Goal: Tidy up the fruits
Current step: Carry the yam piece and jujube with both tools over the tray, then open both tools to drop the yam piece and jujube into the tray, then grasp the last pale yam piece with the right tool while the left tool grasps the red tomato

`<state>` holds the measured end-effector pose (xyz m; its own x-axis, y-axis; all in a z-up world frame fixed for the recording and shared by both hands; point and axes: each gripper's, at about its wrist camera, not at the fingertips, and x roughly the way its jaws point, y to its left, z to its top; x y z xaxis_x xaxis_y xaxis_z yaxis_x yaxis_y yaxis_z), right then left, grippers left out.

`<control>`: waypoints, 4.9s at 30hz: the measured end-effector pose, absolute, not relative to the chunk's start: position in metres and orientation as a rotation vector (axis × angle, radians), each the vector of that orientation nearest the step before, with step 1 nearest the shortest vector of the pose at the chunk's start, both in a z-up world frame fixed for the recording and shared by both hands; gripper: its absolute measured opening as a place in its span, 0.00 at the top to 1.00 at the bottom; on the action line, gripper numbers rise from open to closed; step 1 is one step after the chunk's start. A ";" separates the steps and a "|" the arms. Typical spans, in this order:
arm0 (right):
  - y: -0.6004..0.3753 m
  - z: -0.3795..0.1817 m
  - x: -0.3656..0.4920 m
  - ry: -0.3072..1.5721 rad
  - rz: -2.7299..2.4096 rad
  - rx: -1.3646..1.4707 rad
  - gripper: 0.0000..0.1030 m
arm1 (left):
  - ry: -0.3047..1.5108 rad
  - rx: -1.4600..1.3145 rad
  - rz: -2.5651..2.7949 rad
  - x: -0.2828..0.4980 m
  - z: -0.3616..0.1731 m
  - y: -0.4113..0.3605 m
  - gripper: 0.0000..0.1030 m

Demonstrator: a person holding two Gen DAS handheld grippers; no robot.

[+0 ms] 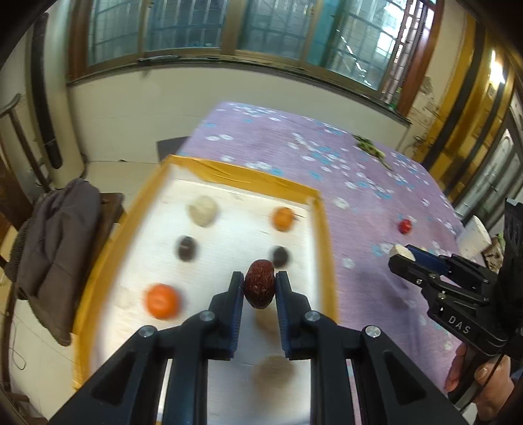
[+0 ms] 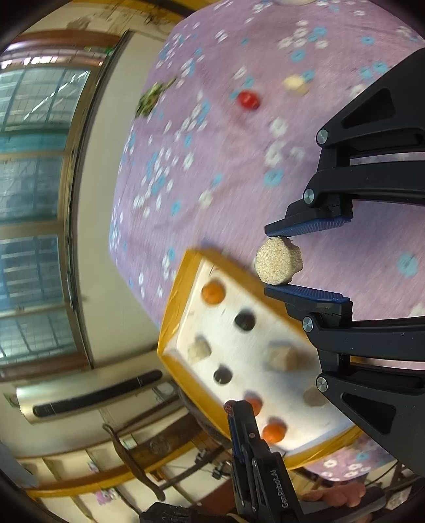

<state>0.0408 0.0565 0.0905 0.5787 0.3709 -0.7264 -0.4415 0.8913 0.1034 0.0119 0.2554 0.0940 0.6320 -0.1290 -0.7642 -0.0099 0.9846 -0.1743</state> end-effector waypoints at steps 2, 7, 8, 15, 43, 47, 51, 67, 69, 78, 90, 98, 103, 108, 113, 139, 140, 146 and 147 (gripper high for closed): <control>0.074 0.090 0.048 0.830 0.500 -0.102 0.72 | 0.884 -0.169 -0.048 0.016 0.094 0.270 0.79; 0.110 0.087 0.064 0.842 0.542 -0.114 0.72 | 0.893 -0.171 -0.013 0.026 0.090 0.297 0.79; 0.117 0.086 0.067 0.847 0.550 -0.119 0.72 | 0.896 -0.173 -0.012 0.028 0.089 0.301 0.79; 0.149 0.076 0.080 0.870 0.572 -0.145 0.72 | 0.921 -0.183 -0.036 0.042 0.080 0.310 0.79; 0.150 0.032 0.119 0.955 0.445 -0.192 0.72 | 1.081 -0.145 -0.177 0.115 0.026 0.277 0.79; 0.148 0.031 0.116 0.953 0.443 -0.205 0.72 | 1.078 -0.146 -0.173 0.120 0.024 0.277 0.79; 0.149 0.031 0.116 0.948 0.449 -0.227 0.72 | 1.074 -0.142 -0.183 0.122 0.024 0.278 0.79; 0.136 0.049 0.095 0.921 0.444 -0.199 0.67 | 1.036 -0.112 -0.154 0.097 0.036 0.286 0.57; 0.131 0.055 0.088 0.910 0.448 -0.186 0.67 | 1.031 -0.114 -0.143 0.091 0.038 0.286 0.55; 0.087 0.071 0.044 0.898 0.443 -0.122 0.63 | 0.942 -0.091 -0.025 0.048 0.055 0.274 0.28; -0.007 0.070 0.003 0.916 0.339 -0.044 0.60 | 0.887 -0.056 -0.047 0.017 0.077 0.203 0.11; -0.084 0.071 0.004 0.889 0.225 0.047 0.47 | 0.899 -0.033 -0.102 0.014 0.083 0.153 0.10; -0.128 0.063 0.039 0.907 0.179 0.111 0.47 | 0.929 0.003 -0.128 0.018 0.077 0.124 0.08; -0.139 0.043 0.074 0.943 0.185 0.114 0.47 | 0.957 0.037 -0.138 0.025 0.071 0.100 0.08; -0.134 0.026 0.096 0.960 0.222 0.074 0.51 | 0.969 0.071 -0.139 0.036 0.069 0.082 0.08; -0.204 0.020 0.065 0.932 0.233 0.118 0.77 | 1.066 0.073 -0.351 0.167 0.028 -0.060 0.46; -0.208 0.019 0.065 0.934 0.230 0.129 0.77 | 1.078 0.066 -0.355 0.169 0.025 -0.061 0.52; -0.216 0.019 0.060 0.928 0.211 0.154 0.77 | 1.049 0.073 -0.362 0.171 0.019 -0.064 0.70; -0.217 0.020 0.058 0.926 0.207 0.153 0.77 | 1.045 0.070 -0.366 0.169 0.020 -0.063 0.70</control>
